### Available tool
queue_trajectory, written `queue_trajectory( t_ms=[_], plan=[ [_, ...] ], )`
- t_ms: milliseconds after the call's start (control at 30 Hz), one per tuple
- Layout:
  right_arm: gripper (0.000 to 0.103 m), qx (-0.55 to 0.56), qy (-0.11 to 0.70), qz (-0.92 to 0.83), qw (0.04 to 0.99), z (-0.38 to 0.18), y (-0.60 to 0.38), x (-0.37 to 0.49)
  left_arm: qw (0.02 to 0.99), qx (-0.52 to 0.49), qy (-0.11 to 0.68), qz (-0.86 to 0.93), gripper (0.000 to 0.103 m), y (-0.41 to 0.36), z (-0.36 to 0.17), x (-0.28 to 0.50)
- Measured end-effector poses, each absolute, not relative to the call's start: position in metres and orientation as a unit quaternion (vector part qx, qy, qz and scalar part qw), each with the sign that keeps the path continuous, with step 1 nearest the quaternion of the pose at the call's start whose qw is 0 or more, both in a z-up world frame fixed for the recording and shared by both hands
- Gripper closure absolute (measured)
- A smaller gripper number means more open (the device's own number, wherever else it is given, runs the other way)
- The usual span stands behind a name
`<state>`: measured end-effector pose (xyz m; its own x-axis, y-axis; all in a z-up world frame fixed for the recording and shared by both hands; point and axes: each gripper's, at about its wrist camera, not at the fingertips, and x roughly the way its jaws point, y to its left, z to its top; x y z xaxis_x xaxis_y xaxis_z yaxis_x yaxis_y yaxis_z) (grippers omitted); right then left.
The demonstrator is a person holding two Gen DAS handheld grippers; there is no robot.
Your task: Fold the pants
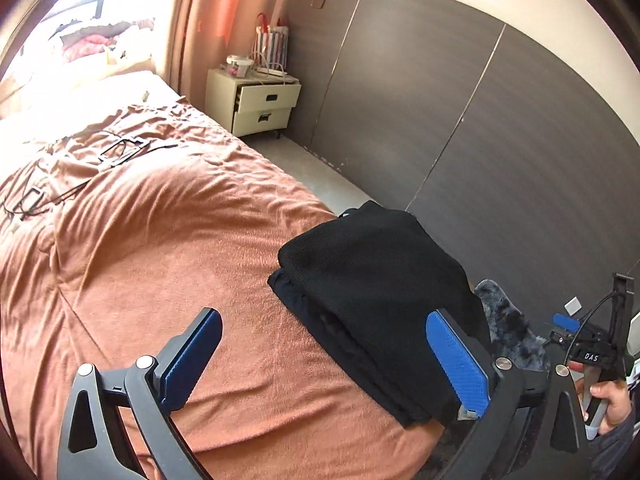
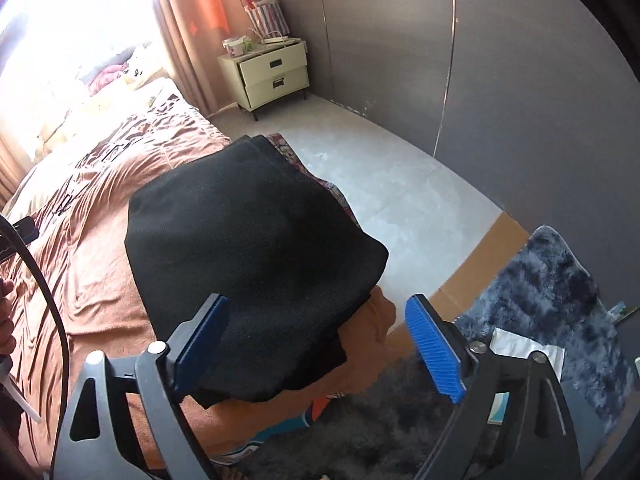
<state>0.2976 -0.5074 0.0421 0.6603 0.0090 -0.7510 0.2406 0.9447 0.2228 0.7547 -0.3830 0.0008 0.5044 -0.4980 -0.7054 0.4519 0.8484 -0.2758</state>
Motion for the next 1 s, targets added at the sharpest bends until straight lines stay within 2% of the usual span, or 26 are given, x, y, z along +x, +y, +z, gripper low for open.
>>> queue_trajectory(
  t_ms=[67, 700, 1000],
  plan=[
    [0.0, 0.154, 0.407, -0.066, 0.898, 0.049, -0.498, 0.281, 0.867, -0.018, 0.412, -0.278, 0.0, -0.38, 0.012, 0.744],
    [0.0, 0.119, 0.352, -0.045, 0.927, 0.131, -0.415, 0.166, 0.894, -0.01, 0.349, -0.28, 0.0, -0.314, 0.108, 0.644],
    [0.0, 0.105, 0.33, -0.021, 0.938, 0.144, -0.389, 0.121, 0.903, -0.001, 0.331, -0.274, 0.0, -0.281, 0.122, 0.595]
  ],
)
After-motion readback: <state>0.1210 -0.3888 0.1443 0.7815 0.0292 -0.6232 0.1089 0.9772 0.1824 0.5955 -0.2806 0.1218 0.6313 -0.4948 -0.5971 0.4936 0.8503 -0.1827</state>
